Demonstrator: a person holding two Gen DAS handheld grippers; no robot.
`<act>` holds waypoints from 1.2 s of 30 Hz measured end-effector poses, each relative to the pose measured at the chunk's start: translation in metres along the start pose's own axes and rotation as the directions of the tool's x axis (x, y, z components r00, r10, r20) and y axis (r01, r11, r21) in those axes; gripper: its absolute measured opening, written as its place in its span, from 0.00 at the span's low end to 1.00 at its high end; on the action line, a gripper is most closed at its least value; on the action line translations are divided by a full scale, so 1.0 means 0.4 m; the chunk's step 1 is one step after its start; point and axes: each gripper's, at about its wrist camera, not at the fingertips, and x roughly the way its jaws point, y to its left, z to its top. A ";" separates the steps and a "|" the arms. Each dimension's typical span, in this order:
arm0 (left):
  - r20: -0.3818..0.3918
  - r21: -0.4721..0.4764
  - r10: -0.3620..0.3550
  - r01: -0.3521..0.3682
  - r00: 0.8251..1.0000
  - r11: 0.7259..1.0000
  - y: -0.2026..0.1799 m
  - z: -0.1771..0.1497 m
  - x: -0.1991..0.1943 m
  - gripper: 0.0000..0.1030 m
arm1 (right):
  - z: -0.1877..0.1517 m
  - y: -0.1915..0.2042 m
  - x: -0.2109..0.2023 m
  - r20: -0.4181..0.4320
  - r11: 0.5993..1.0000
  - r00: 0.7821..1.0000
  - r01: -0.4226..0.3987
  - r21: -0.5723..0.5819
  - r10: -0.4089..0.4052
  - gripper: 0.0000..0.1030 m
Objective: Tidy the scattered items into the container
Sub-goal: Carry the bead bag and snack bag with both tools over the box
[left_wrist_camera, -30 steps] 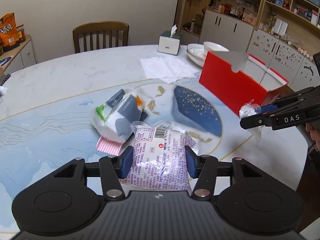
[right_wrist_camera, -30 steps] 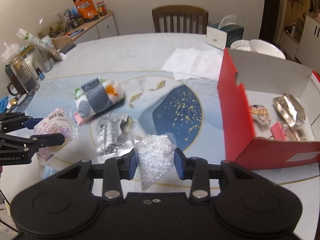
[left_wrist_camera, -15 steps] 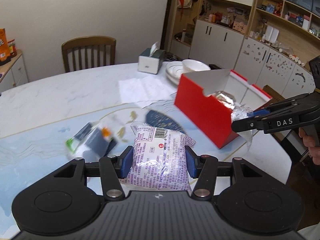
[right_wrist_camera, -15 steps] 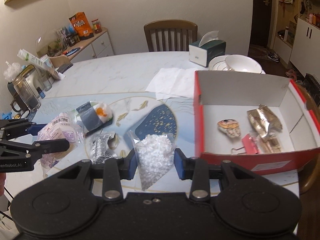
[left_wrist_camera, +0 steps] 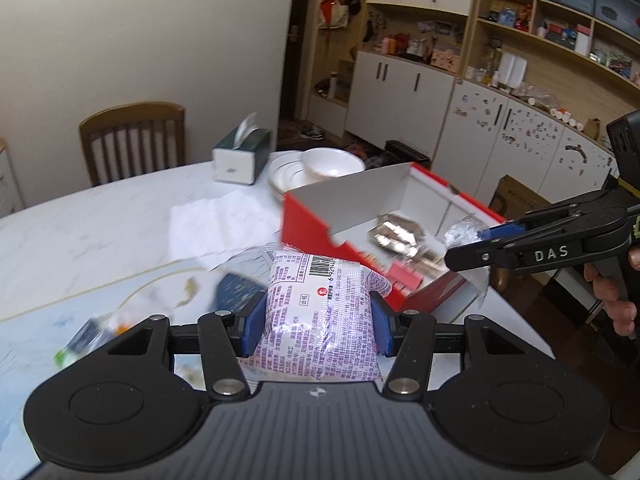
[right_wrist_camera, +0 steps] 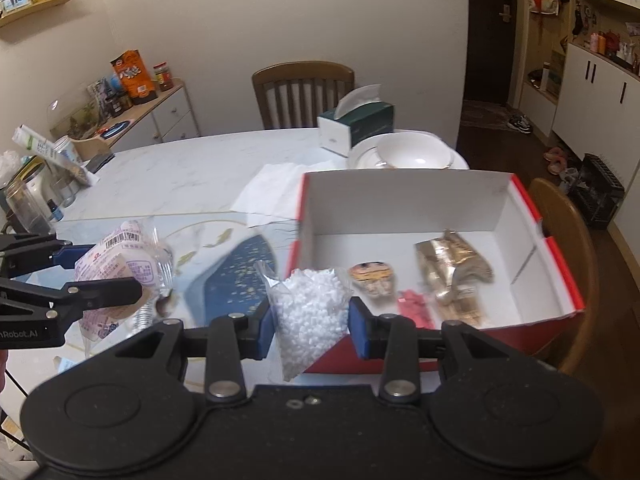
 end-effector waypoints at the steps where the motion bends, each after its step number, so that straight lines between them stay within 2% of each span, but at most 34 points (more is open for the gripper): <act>1: 0.002 0.007 -0.005 0.005 1.000 1.000 -0.014 0.009 0.011 0.51 | 0.001 -0.014 -0.001 0.000 1.000 1.000 0.005 -0.002 -0.005 0.36; 17: -0.015 0.087 -0.065 0.066 0.998 0.994 -0.170 0.128 0.211 0.51 | 0.029 -0.209 0.017 0.004 0.998 0.998 0.062 0.012 -0.062 0.36; 27: -0.057 0.103 -0.054 0.060 0.997 0.993 -0.192 0.190 0.342 0.51 | 0.053 -0.288 0.069 -0.012 0.996 0.996 0.086 0.014 -0.086 0.36; 36: -0.103 0.127 -0.029 0.042 0.994 0.991 -0.200 0.237 0.452 0.51 | 0.063 -0.331 0.135 -0.062 0.996 0.994 0.087 0.000 -0.086 0.36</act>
